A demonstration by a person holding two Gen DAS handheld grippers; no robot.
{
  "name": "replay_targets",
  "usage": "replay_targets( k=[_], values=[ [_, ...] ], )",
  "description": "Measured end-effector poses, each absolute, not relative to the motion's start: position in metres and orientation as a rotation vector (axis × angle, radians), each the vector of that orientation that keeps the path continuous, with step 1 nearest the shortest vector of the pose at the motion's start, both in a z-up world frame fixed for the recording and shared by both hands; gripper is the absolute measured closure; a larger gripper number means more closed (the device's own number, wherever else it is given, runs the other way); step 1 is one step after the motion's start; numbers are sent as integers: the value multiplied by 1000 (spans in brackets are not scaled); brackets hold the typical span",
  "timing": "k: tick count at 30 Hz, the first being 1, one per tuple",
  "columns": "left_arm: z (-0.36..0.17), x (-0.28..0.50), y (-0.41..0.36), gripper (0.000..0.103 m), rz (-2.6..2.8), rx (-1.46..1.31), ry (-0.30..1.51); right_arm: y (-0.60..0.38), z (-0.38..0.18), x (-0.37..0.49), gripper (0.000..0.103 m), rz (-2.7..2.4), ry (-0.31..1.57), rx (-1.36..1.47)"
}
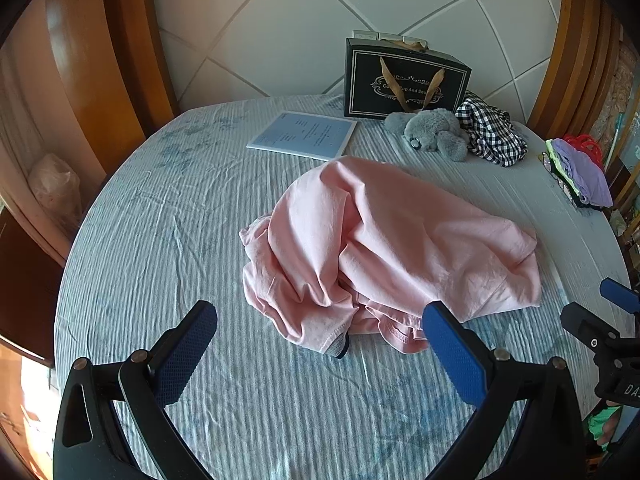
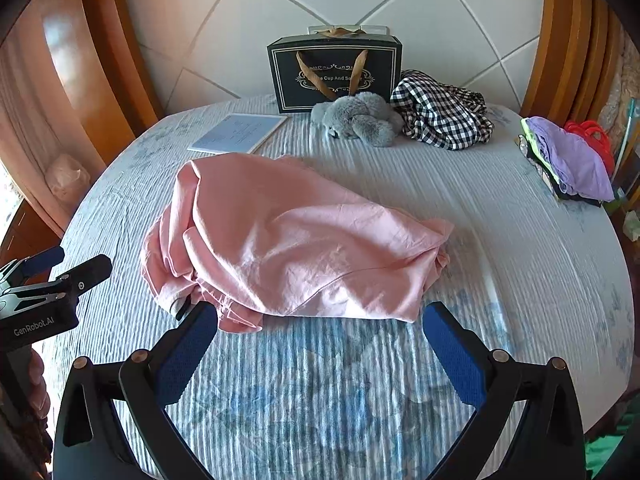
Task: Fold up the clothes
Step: 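Move both grippers toward the crumpled pink shirt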
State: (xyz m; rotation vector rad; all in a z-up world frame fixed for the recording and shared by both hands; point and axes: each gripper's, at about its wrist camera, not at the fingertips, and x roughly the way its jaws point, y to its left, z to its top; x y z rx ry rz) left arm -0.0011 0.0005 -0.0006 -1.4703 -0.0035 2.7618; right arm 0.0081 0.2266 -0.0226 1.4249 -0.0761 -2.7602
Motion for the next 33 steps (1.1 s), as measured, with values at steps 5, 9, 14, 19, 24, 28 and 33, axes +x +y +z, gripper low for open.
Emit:
replay_targets(
  k=[5,9,14,19,24,28,33],
  values=[
    [2,-7,-2,0,2759,-1437,-25,225,-20,4,0,-2752,-62,1444],
    [3,-1,3,0,2783,-1439,-23,224,-17,1,0,-2745,-51,1460],
    [2,-4,4,0,2788,-1439,-25,228,-26,6,0,-2757,-38,1444],
    [1,-6,3,0,2793,-1447,-37,230,-28,5,0,-2748,-54,1429],
    [0,-8,1,0,2786,-1466,-59,229,-26,4,0,-2769,-37,1396],
    [-1,-9,0,0,2781,-1481,-77,229,-24,4,0,-2778,-40,1386],
    [-2,-11,-2,0,2775,-1501,-100,230,-25,4,0,-2772,-49,1398]
  ],
)
